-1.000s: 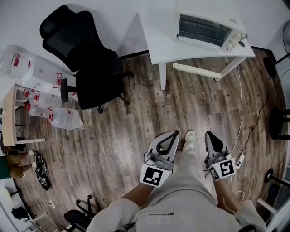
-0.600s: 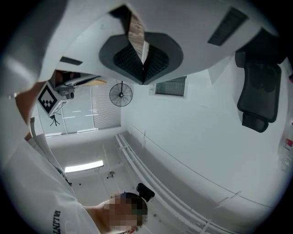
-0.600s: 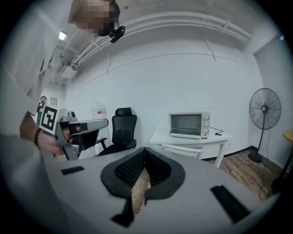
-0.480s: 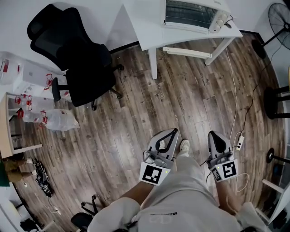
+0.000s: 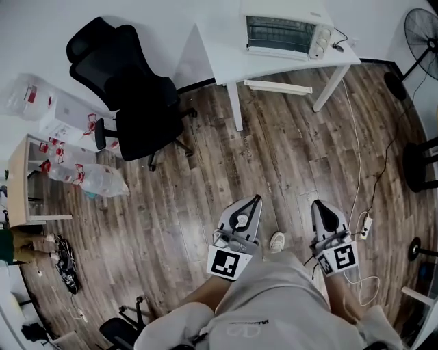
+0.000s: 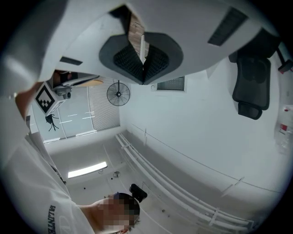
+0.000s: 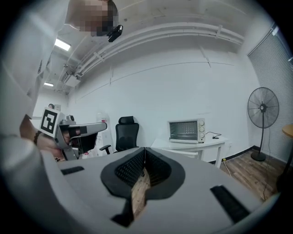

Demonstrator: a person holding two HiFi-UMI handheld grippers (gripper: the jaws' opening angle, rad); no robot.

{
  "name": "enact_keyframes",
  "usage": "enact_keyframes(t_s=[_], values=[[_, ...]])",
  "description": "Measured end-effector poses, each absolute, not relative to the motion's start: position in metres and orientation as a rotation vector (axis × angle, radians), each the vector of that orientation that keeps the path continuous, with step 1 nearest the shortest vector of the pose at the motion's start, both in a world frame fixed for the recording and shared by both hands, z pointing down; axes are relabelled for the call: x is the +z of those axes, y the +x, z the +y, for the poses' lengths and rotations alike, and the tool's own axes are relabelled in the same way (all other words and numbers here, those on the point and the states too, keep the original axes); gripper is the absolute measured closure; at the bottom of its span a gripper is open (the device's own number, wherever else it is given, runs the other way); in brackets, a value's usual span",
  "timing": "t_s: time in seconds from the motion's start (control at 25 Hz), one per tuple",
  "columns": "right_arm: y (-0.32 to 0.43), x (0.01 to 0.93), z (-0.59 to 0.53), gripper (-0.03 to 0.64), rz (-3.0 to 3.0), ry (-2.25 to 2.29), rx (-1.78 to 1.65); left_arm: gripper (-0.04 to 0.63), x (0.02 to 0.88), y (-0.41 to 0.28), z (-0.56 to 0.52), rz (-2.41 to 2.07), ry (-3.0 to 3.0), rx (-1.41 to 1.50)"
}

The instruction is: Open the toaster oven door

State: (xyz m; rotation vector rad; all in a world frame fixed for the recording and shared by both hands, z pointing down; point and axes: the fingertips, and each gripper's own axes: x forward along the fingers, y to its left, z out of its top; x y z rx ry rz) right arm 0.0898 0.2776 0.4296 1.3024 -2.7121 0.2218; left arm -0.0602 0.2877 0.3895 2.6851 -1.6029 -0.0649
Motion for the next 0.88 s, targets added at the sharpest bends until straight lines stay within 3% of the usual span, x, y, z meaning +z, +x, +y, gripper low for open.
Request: enact_keyframes(t_s=[0.4, 0.88], values=[[0.164, 0.412, 0.319, 0.598, -2.797, 1.298, 0.217, 0.588, 0.371, -0.029, 0.339, -1.813, 2.61, -0.098], [0.194, 0.409, 0.339, 0.598, -2.806, 1.355, 0.245, 0.588, 0.355, -0.005, 0.359, -1.797, 2.657, -0.099]])
